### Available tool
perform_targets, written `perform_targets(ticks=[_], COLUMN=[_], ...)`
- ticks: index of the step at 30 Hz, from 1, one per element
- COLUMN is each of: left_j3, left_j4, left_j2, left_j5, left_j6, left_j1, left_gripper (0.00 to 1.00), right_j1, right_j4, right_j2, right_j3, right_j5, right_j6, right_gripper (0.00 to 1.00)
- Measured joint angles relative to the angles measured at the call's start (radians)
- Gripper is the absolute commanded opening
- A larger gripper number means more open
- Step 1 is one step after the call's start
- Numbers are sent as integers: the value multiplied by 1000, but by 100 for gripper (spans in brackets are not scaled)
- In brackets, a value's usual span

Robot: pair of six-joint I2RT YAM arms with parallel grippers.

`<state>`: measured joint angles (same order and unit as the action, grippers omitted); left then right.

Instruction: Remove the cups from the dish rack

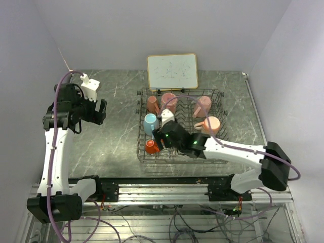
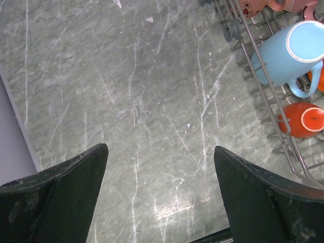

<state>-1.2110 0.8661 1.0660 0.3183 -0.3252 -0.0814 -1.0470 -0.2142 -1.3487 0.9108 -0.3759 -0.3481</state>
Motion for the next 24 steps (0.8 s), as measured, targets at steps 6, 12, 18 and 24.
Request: perform_targets(ticks=[6,12,18,24], left_j3=[-5,-5,-10,-11], left_j4=[20,22,28,35], left_j2=[0,-18,-32,-42], left_j5=[-11,-24,-24,-21], left_j6=[0,-1,0,1], left_j1=[0,0,0,0], left_gripper=[96,96,96,96], right_j1=[-86,-86,-86,-84], right_j4=[23,43,78,95], right_j2=[-145,-222,-286,-353], right_j3=[42,48,50,61], right_j5=[-24,-5,27,42], right_j6=[39,56,62,76], right_gripper=[56,52,51,45])
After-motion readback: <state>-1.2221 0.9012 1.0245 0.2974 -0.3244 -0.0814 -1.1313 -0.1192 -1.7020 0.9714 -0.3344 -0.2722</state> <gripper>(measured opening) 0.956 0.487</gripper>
